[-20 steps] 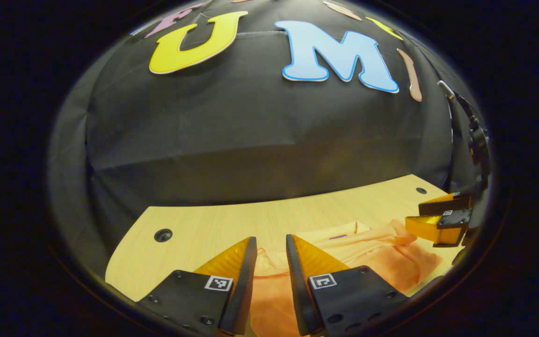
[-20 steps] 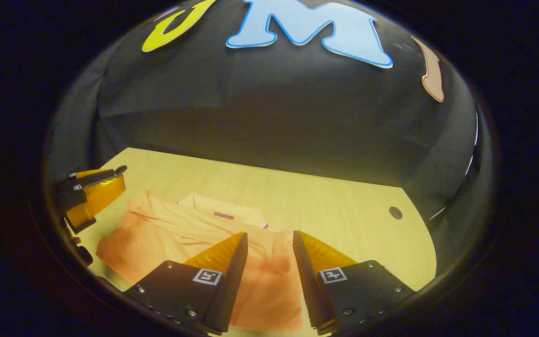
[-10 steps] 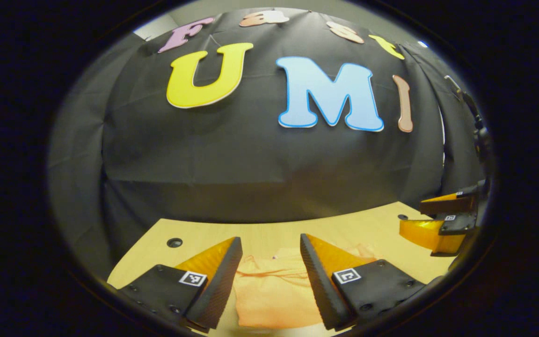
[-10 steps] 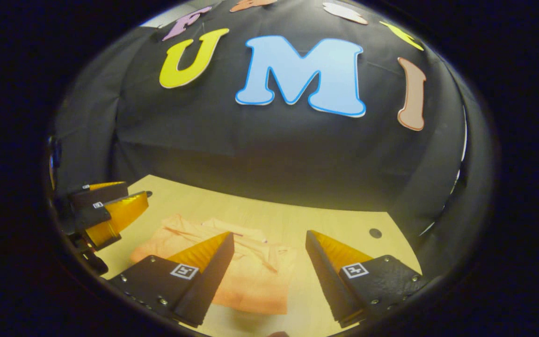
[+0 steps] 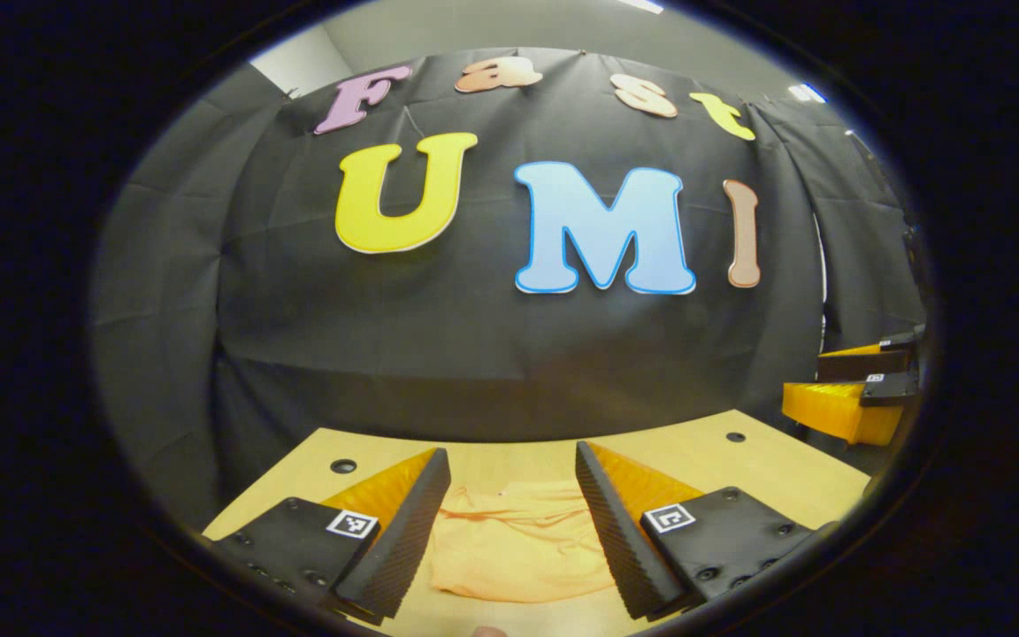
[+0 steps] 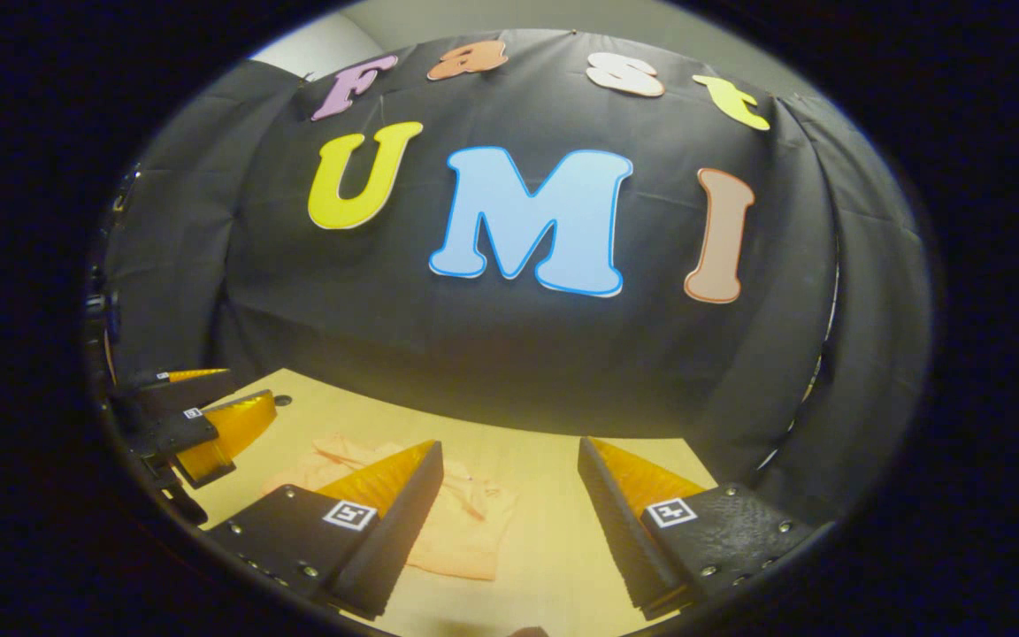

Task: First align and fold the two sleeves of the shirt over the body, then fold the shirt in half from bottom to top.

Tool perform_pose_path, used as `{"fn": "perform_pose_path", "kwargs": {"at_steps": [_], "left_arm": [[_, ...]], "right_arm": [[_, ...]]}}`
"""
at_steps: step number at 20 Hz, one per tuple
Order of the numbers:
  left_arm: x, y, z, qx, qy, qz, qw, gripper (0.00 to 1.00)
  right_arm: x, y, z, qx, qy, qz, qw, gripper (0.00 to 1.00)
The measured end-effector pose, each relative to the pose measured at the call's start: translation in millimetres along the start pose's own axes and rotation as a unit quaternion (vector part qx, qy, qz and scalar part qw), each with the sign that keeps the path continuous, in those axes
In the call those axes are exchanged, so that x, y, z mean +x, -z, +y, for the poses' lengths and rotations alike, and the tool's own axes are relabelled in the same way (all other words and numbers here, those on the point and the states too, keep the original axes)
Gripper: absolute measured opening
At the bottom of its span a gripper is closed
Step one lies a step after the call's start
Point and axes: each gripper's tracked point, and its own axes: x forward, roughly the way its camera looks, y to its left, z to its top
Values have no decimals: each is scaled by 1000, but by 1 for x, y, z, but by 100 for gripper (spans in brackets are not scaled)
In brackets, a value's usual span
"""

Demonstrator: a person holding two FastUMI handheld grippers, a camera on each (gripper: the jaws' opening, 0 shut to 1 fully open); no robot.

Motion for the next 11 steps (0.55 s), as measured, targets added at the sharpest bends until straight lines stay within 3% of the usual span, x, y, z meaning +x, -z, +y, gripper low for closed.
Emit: {"fn": "perform_pose_path", "kwargs": {"at_steps": [11], "left_arm": [[-88, -36, -12, 5, -47, -61, 997, 94]], "right_arm": [[-63, -5, 11, -24, -46, -38, 998, 95]]}}
